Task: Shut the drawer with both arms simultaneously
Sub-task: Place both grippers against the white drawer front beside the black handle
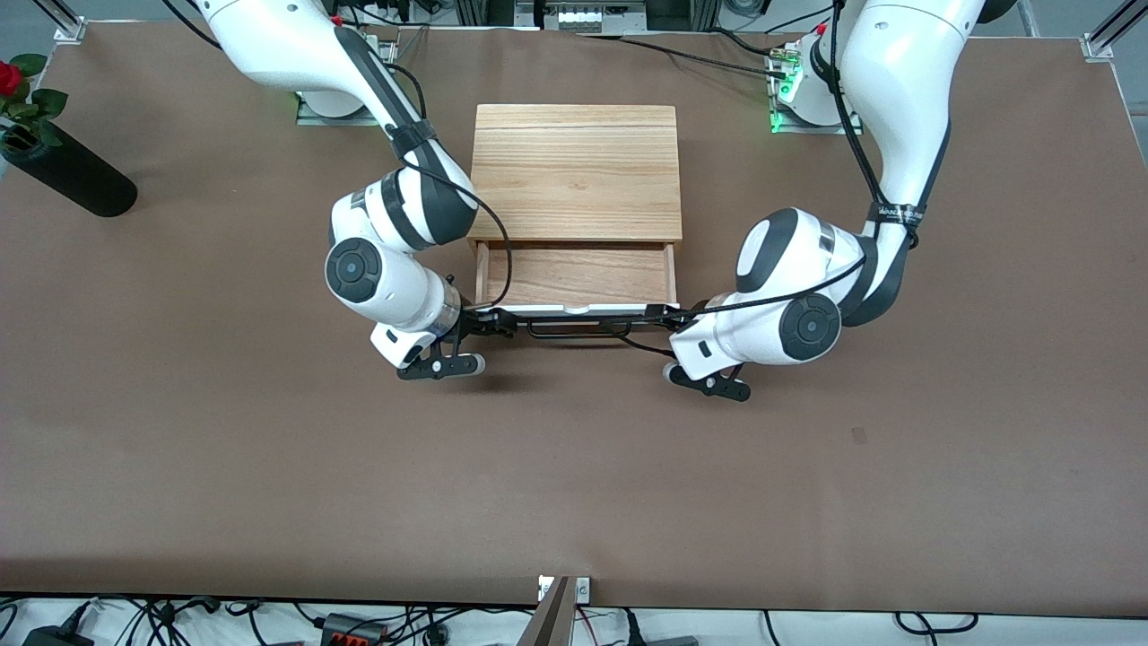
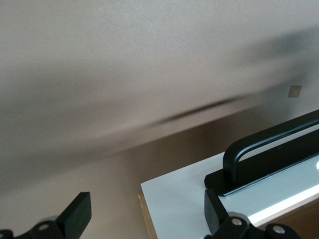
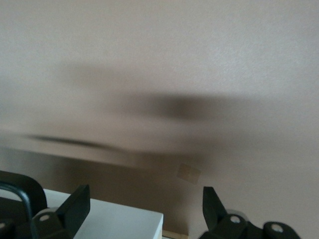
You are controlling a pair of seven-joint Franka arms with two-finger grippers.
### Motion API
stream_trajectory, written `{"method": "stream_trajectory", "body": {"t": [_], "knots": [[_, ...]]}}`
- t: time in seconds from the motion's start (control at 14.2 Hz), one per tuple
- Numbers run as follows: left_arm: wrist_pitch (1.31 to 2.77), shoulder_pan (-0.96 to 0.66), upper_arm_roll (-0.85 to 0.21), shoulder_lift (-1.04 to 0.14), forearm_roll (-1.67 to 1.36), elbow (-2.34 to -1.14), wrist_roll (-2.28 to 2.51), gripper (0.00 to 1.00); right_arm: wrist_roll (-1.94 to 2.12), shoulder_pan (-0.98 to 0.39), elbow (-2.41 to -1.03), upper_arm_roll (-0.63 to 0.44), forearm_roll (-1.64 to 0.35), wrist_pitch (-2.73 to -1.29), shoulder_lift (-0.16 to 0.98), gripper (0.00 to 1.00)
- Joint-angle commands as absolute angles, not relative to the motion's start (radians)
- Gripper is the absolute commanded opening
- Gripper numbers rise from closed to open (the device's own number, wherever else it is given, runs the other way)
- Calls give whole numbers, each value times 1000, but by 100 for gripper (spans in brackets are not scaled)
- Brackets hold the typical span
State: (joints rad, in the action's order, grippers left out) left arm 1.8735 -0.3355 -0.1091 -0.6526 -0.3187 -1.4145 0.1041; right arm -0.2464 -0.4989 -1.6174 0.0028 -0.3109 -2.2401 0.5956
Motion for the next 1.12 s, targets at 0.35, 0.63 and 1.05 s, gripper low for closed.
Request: {"method": "stream_trajectory", "body": {"t": [0.35,0.63,1.05], "knots": [[1838,-360,-121,-626,-328,-1453,118,100,-259,-525,-1652,-3,-324,-2221,597,100],[1838,-362,-121,-588,-325,-1508,118,100,-261,-535,-1660,-3,-324,-2179,595,100],[1841,-374,-126,-525,-325,-1595,115,100,-259,-535,-1654,-3,-325,-2046,572,100]]}}
